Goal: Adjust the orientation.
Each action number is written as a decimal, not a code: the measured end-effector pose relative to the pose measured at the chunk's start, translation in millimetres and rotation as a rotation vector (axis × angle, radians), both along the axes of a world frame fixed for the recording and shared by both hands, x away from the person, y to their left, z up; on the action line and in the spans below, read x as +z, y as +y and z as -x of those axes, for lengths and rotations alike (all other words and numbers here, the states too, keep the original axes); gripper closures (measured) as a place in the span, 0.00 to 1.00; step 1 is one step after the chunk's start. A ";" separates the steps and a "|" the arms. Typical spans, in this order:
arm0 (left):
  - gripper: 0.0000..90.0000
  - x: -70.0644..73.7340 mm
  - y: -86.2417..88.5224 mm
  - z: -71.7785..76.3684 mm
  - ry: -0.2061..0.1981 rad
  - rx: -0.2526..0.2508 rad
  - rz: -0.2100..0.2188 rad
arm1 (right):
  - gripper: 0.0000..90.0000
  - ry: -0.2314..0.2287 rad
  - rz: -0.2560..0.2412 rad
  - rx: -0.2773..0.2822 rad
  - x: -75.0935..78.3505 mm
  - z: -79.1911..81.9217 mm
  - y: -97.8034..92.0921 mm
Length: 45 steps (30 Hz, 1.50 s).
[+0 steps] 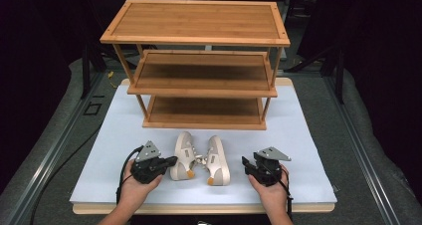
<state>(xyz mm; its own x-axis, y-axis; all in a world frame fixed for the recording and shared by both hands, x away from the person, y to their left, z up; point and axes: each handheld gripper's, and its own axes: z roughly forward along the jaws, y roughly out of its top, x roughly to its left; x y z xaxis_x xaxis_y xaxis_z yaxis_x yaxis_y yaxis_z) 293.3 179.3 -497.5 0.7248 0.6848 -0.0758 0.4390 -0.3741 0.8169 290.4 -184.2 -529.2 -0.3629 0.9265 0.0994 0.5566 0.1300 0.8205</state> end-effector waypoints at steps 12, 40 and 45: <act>1.00 -2.5 12.5 1.0 0.004 0.031 0.019 | 0.58 -0.004 -0.003 -0.001 0.9 0.8 -0.4; 0.99 -20.2 54.6 -13.5 0.125 0.162 0.041 | 0.78 -0.055 0.004 0.076 17.8 12.7 18.0; 0.99 -22.7 53.8 -13.3 0.128 0.160 0.034 | 0.83 -0.050 0.012 0.128 19.0 11.1 28.8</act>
